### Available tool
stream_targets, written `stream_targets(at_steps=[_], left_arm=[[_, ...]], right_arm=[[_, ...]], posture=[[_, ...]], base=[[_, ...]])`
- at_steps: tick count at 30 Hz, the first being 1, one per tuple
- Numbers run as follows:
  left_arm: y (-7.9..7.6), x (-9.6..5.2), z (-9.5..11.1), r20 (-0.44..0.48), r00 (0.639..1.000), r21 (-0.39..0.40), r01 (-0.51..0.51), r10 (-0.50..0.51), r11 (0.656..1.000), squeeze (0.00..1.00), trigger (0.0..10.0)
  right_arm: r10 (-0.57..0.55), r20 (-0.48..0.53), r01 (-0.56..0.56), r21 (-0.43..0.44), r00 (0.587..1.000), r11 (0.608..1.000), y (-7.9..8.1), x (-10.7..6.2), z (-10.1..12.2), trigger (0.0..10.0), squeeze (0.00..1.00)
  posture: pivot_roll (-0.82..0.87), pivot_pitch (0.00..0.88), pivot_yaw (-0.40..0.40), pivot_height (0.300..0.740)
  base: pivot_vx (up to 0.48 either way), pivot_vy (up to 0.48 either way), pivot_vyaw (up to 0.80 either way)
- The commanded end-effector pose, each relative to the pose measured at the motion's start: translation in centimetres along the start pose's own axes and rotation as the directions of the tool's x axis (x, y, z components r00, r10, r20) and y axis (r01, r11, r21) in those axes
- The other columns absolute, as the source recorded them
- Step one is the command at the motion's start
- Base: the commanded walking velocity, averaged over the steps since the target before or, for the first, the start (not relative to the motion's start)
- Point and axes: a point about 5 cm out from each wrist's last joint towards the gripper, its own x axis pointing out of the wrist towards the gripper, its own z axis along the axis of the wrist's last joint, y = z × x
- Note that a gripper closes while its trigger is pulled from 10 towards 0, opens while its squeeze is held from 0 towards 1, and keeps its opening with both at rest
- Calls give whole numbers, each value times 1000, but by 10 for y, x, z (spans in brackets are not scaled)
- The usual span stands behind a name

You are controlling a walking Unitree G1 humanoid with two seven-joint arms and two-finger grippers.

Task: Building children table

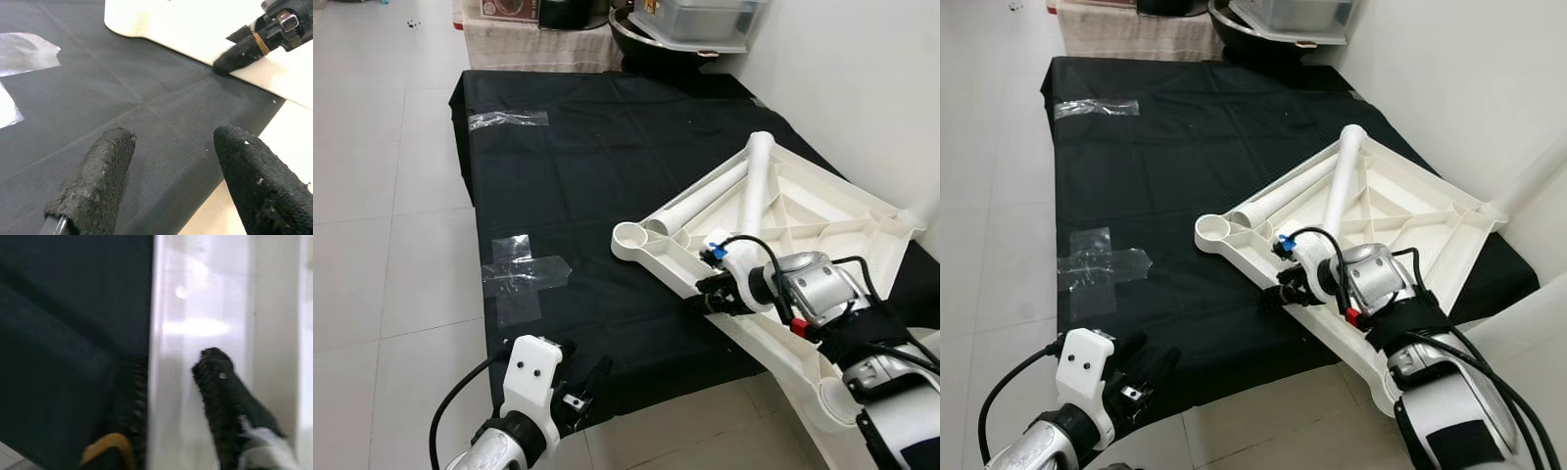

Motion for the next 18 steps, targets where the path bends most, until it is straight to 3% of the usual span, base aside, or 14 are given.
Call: stream_targets(at_steps=[1,4,9,13,14,18], left_arm=[[-4,-2,-1,-12,1000,-3,9,-9,1000,0,10000],[-3,-2,-1,-12,1000,-1,10,-10,1000,0,10000],[-3,-2,-1,-13,1000,-2,13,-13,1000,0,10000],[-3,-1,-1,-14,1000,-2,15,-15,1000,0,10000],[-3,-1,-1,-15,1000,-3,15,-15,1000,0,10000],[-3,-1,-1,-16,1000,-5,15,-15,1000,0,10000]], right_arm=[[-47,-46,47,-1,998,999,-7,-2,-8,0,0],[-32,-17,31,-45,999,999,-6,-2,1,0,0],[93,41,-87,-126,995,988,5,-2,13,0,0],[188,55,-171,-227,981,959,15,-4,17,0,0],[248,49,-225,-275,968,935,21,-5,18,0,0],[272,53,-243,-311,961,919,24,-5,19,0,0]], posture=[[51,151,-198,740],[49,152,-196,740],[49,150,-195,740],[50,146,-195,740],[48,146,-197,740],[48,144,-197,740]], base=[[0,0,0],[0,0,0],[0,0,0],[0,0,0],[0,0,0],[0,0,0]])
